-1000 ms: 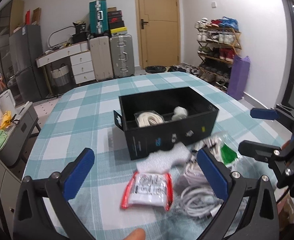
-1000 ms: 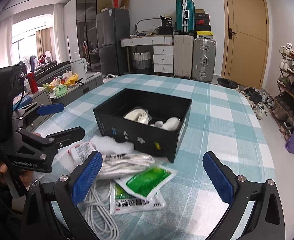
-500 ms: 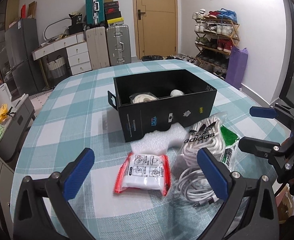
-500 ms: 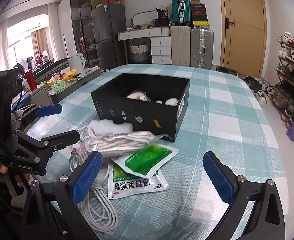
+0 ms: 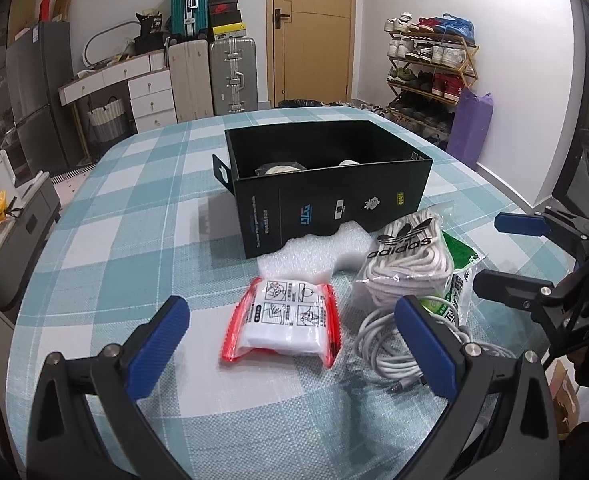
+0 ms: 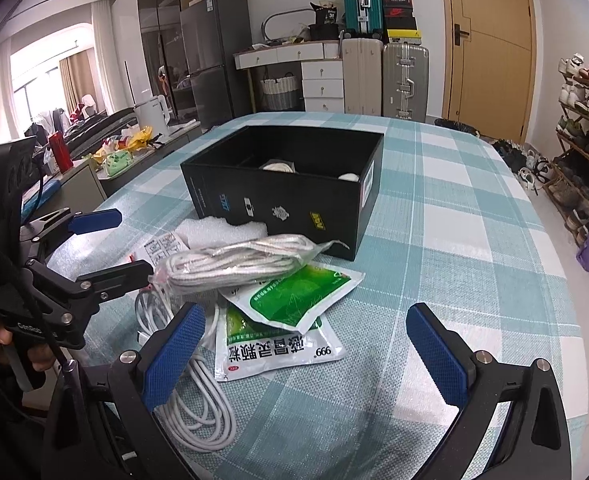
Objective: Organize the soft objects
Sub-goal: 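Withdraw both tools from the box toward the remaining items, then grasp the coiled white cable with the right tool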
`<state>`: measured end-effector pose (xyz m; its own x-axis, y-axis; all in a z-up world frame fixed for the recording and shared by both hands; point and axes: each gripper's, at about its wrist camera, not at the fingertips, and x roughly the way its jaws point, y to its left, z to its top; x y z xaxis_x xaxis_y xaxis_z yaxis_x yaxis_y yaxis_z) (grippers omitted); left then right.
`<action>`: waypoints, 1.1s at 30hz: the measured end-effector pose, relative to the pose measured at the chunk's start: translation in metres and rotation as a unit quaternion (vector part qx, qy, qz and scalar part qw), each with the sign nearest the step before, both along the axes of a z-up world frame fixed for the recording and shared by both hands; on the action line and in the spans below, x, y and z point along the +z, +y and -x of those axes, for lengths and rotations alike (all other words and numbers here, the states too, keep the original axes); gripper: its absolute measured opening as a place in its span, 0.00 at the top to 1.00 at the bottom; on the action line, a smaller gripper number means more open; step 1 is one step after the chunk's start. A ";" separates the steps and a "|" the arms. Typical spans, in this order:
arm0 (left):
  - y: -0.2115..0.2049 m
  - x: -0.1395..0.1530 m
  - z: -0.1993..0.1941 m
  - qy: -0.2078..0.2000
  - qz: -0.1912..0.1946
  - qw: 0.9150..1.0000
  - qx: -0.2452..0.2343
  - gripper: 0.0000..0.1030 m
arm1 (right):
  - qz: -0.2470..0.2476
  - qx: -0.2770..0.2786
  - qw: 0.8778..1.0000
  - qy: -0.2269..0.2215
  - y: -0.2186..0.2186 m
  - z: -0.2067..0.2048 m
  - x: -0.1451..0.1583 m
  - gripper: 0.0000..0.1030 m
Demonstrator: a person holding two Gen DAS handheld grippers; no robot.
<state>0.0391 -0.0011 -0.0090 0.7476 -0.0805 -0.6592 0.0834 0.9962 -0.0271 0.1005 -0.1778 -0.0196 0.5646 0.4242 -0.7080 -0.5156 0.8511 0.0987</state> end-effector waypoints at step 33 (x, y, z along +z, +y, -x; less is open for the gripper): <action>0.027 -0.015 -0.013 0.030 0.002 0.999 0.040 0.00 | -0.029 0.084 0.995 0.039 0.022 0.020 -0.003 0.01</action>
<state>0.0522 0.0261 -0.0235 0.7106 -0.0246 -0.7032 0.0012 0.9994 -0.0338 0.0803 -0.1558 -0.0224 0.4266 0.5500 -0.7180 -0.6388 0.7452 0.1913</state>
